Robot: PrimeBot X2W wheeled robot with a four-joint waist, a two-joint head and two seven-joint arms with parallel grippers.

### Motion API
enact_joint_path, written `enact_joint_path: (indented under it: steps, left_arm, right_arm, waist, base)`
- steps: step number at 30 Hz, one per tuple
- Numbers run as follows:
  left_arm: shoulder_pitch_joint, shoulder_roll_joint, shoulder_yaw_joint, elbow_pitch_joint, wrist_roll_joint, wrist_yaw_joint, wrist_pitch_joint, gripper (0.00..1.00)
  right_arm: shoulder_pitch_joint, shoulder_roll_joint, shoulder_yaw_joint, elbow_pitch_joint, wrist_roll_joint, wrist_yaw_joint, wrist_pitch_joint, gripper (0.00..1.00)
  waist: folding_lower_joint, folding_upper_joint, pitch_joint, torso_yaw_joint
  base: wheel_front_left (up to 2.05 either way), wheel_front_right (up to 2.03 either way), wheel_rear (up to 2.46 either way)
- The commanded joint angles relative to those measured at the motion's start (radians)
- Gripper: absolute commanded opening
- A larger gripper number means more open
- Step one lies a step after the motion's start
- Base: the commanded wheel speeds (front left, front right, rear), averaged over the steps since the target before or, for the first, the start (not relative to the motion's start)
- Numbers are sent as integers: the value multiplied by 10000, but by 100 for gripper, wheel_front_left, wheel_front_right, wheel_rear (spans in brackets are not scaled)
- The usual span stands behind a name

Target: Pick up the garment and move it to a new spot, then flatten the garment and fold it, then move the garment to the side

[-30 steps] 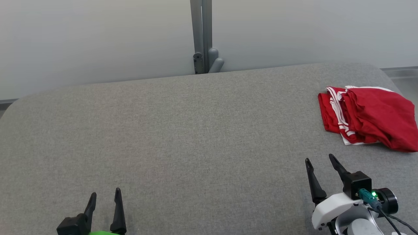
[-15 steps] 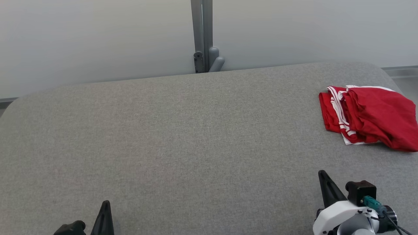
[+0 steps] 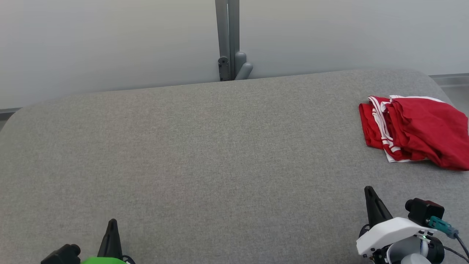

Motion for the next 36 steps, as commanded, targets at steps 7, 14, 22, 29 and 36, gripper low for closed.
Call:
enact_joint_path:
  steps: [7, 14, 22, 29, 36]
  left_arm:
    - [-456, 48, 135, -290, -1217, -78, 298, 0]
    - [-580, 57, 218, -396, -2163, -117, 563, 0]
    - [-694, 64, 289, -499, -3052, -157, 812, 0]
    - [-785, 72, 360, -596, -3883, -198, 1040, 0]
    - [-898, 79, 432, -677, -4626, -223, 1254, 0]
  right_arm:
    - [-242, -48, -124, -350, 1431, -4, 300, 0]
    - [-273, -48, -200, -483, 2567, -4, 557, 0]
    - [-306, -48, -273, -606, 3619, -5, 799, 0]
    - [-338, -48, -348, -722, 4595, -6, 1025, 0]
    - [-359, -49, -414, -826, 5511, -6, 1234, 0]
  waist:
    - [0, -1, 21, 15]
    - [0, -1, 41, 30]
    - [0, -1, 62, 45]
    - [0, -1, 83, 60]
    - [0, -1, 103, 75]
  base:
    - [0, 0, 0]
    - [0, 0, 0]
    - [0, 0, 0]
    - [0, 0, 0]
    - [0, 0, 0]
